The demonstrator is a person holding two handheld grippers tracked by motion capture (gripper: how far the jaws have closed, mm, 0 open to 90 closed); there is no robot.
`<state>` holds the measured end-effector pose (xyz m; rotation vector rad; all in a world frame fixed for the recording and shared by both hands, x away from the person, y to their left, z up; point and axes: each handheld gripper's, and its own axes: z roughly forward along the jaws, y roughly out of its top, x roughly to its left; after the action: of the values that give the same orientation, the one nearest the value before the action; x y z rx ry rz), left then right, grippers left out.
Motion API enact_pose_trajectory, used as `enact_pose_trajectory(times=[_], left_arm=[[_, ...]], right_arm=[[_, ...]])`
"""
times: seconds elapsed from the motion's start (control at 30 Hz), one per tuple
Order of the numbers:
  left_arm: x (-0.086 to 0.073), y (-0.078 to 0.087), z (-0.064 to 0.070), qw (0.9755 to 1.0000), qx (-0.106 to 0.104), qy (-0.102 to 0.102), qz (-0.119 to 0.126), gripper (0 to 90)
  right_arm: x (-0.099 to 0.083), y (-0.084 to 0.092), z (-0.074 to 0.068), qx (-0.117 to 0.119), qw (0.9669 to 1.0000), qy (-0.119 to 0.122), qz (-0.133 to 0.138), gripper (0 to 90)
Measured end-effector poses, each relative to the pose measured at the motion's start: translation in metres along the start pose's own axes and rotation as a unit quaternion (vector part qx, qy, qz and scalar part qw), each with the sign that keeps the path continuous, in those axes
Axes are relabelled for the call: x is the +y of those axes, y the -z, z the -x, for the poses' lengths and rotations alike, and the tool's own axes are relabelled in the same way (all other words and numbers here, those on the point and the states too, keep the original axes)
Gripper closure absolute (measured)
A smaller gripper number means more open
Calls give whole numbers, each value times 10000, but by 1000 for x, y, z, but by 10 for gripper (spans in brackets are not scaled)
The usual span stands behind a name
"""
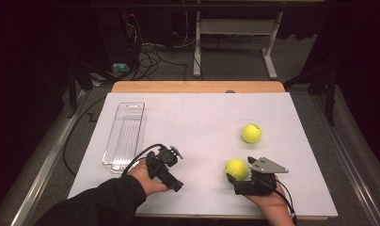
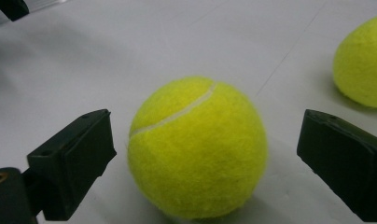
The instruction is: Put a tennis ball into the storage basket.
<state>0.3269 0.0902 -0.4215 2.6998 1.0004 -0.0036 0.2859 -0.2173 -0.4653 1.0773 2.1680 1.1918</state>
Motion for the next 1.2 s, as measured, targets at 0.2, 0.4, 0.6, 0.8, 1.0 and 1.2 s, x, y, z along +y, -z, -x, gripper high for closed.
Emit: enact_pose_trajectory(times=[0.2,0.4,0.6,0.8,1.0,1.2], left_arm=[[0,1,1,10000,-2,-11,4,6],[0,1,1,10000,-5,-2,11,6],[1,1,1,10000,5,-20,-27,6],[1,4,2,10000,4,-40,-24,5],[0,7,0,10000,-2,4,3,5],[-1,8,0,10000,1,12,-11,5]], right_arm=[[-1,-8,-2,28,9996,52,-267,128],[-1,-8,-2,-2,9991,68,-410,216],[-1,-8,-5,-2,9990,122,-424,269],[4,-6,-5,22,9998,76,-195,272],[16,-8,-11,59,9997,213,116,272],[27,-17,-18,190,9990,337,243,272]])
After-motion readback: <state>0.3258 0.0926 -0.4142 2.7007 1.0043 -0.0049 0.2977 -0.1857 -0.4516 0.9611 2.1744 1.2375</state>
